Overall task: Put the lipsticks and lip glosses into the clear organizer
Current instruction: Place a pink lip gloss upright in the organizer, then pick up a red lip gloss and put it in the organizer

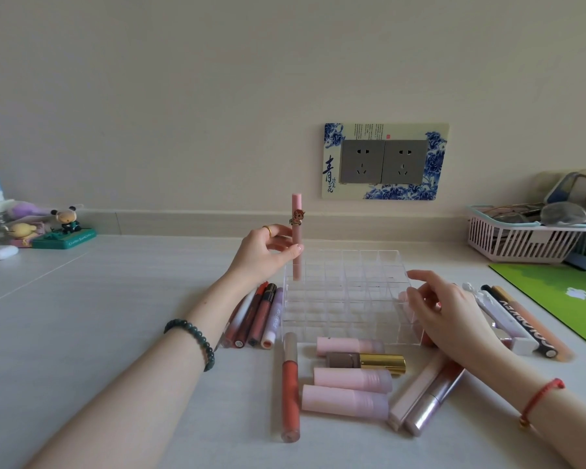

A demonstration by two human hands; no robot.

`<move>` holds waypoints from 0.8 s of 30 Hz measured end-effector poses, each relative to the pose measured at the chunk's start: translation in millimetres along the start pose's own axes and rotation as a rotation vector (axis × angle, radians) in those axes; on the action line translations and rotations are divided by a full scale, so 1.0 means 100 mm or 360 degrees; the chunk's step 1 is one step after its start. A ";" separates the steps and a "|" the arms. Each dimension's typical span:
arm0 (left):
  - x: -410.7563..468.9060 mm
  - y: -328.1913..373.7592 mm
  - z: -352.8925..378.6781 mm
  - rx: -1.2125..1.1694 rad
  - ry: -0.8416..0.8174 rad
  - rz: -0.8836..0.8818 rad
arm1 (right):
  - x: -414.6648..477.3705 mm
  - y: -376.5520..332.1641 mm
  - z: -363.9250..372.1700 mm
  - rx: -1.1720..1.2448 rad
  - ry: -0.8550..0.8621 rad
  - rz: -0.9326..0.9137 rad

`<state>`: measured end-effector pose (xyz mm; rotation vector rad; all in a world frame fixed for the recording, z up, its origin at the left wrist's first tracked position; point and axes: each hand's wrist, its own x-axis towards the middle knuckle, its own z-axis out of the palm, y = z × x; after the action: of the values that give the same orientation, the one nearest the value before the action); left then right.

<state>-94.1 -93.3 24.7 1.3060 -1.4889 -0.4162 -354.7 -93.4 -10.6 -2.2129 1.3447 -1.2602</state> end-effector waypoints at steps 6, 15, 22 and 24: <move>0.01 0.07 -0.07 -0.0065 -0.0004 -0.0013 | 0.00 0.01 0.00 -0.0009 -0.0011 0.0007; -0.09 0.24 -0.70 0.0042 0.0310 -0.0093 | -0.01 -0.03 -0.02 -0.0036 -0.0032 0.0006; -0.25 -0.09 -0.54 0.0877 -0.0132 -0.0377 | -0.01 -0.04 -0.01 -0.0057 -0.0055 0.0029; -0.20 -0.14 -0.43 0.1066 -0.0157 -0.0440 | -0.01 -0.04 -0.01 -0.0055 -0.0051 0.0034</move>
<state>-53.6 -65.0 20.6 2.0576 -1.5998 -0.1534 -353.6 -90.6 -8.3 -2.2258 1.3843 -1.1982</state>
